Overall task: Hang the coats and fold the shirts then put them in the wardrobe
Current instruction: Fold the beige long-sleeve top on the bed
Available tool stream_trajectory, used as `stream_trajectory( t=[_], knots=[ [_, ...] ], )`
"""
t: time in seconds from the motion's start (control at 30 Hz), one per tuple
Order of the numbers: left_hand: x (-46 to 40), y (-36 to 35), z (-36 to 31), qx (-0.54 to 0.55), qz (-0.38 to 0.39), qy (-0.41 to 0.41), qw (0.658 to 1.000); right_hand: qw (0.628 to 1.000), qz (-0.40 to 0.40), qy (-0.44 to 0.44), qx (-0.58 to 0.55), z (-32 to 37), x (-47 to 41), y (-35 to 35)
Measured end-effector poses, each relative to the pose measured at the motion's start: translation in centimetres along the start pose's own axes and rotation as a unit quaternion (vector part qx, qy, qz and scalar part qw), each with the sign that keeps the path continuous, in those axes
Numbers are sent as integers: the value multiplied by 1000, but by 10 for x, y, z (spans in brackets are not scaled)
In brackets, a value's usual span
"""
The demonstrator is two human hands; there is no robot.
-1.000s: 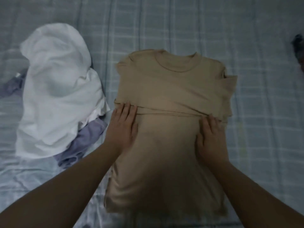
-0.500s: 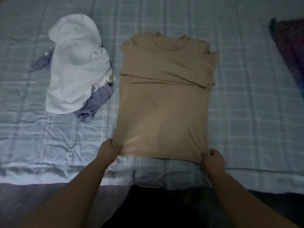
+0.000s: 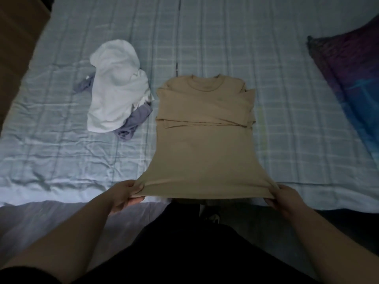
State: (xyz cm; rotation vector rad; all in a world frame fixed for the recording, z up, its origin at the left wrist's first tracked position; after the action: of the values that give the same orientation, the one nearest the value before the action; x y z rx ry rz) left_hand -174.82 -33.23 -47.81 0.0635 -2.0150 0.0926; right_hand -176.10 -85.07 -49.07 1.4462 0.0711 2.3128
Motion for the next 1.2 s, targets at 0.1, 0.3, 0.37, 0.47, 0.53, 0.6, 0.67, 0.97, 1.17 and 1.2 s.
stream_trajectory(
  t=[0.1, 0.3, 0.37, 0.47, 0.53, 0.6, 0.67, 0.97, 1.17, 1.2],
  knots=[
    [12, -1, 2, 56, 19, 15, 998, 998, 23, -28, -60, -1, 21, -4],
    [15, -9, -60, 158, 51, -42, 985, 987, 28, 41, -151, 75, 52, -25],
    [13, -13, -98, 185, 56, -70, 979, 982, 29, 63, -177, 113, 57, -33],
    [-1, -19, -159, 219, 74, -111, 966, 967, 28, 70, -243, 167, 49, -48],
    [-16, -23, -198, 244, 81, -124, 958, 959, 14, 70, -275, 203, 36, -59],
    [-37, -28, -236, 285, 84, -138, 945, 952, 0, 71, -299, 233, 14, -70],
    [-62, -35, -269, 320, 85, -131, 934, 945, -7, 76, -318, 263, -8, -85],
    [-207, -75, -361, 379, 78, -75, 919, 967, -83, 185, -153, 338, -164, -150],
    [-282, -84, -367, 354, 86, -56, 930, 968, -7, 132, -213, 352, -228, -190],
    [-287, -83, -366, 346, 81, -60, 933, 956, 9, 123, -264, 350, -232, -196]
  ],
)
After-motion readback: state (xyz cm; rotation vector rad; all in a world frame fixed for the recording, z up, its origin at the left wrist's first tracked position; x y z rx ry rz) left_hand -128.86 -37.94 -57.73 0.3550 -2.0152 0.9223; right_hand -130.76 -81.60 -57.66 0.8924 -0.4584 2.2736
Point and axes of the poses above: each hand's wrist, its own x-axis away from the middle knuckle, its own y-axis out of the back of the hand, z = x × y, the point moved 6 cm from there along -x, towards the middle knuckle
